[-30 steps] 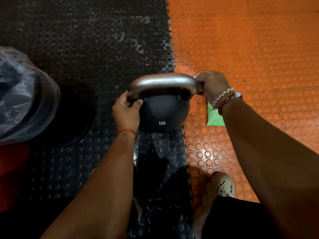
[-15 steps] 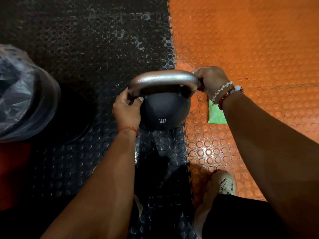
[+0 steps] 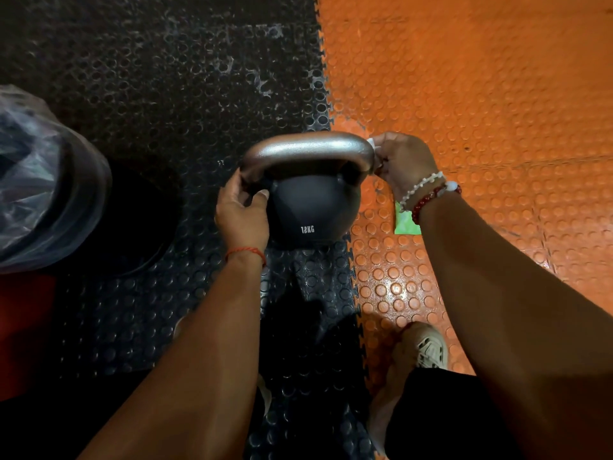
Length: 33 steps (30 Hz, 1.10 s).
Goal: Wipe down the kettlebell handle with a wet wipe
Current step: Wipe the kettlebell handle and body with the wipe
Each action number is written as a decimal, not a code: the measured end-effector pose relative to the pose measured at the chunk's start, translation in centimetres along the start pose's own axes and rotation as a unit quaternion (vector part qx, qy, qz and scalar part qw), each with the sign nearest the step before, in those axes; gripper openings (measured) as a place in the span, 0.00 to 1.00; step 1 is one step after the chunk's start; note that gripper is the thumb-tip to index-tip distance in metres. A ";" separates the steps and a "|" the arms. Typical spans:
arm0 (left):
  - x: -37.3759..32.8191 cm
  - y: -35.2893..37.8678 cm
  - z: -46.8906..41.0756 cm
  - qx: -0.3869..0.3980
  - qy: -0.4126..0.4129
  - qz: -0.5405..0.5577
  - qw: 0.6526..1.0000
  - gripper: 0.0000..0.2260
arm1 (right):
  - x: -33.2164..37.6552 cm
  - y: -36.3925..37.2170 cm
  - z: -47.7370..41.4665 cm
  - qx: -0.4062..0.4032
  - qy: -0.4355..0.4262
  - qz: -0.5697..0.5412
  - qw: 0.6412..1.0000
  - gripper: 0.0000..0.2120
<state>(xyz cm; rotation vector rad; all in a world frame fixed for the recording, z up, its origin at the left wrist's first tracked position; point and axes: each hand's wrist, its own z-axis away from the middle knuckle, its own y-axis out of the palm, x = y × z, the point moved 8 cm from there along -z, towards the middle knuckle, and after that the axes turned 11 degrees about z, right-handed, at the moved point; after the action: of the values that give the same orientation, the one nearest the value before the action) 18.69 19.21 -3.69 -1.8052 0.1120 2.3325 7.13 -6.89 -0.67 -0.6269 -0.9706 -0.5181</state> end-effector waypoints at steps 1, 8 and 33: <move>0.0 -0.4 0.5 -0.028 0.005 0.014 0.999 0.18 | 0.2 0.1 -0.1 0.005 0.003 -0.015 1.000 0.11; -0.6 0.4 6.2 -0.053 0.086 -0.055 0.993 0.08 | 2.1 0.7 -0.8 0.050 -0.017 0.064 0.997 0.07; -5.3 11.5 4.3 0.184 0.143 -0.282 0.931 0.11 | -7.8 2.5 3.7 -0.051 0.191 -0.217 0.956 0.08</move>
<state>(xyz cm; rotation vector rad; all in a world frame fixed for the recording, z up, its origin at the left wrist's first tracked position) 13.68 8.19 1.83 -1.6882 0.0538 1.5345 2.89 -1.52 -6.60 -0.3796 -0.7130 -1.0445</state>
